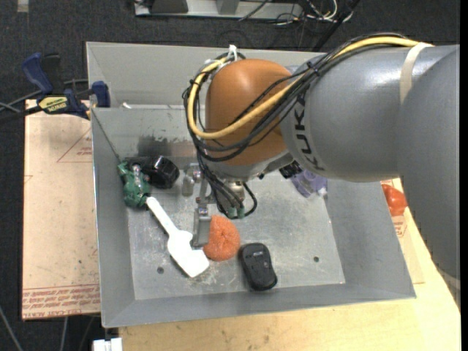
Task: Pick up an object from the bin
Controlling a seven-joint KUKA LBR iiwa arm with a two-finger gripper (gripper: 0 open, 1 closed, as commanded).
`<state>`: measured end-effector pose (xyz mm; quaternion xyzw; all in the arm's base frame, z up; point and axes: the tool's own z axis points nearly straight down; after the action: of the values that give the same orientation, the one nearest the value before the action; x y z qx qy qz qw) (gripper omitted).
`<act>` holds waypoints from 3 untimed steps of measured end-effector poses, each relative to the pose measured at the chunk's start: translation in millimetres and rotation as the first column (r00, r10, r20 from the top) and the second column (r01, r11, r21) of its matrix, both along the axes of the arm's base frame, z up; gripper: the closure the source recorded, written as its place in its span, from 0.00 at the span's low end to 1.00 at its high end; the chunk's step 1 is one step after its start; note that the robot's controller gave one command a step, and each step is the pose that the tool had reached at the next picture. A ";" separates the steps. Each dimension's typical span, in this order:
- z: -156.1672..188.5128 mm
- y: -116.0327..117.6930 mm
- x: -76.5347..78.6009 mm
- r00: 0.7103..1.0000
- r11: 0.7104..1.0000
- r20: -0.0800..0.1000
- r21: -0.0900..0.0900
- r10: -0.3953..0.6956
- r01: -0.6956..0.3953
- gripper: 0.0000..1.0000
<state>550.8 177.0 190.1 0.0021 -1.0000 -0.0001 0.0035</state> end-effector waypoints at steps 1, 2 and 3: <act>4.5 -1.1 1.9 1.000 1.000 0.007 0.001 -0.005 0.005 1.00; 4.4 -1.2 1.9 1.000 1.000 0.007 0.001 -0.005 0.005 0.00; 4.4 -1.2 2.0 1.000 1.000 0.007 0.001 -0.005 0.005 0.00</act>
Offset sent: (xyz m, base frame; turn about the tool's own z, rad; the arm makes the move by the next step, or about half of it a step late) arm 0.0000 0.0000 0.0000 0.0000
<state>552.8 175.8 194.5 -0.0003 -1.0000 -0.0008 -0.0001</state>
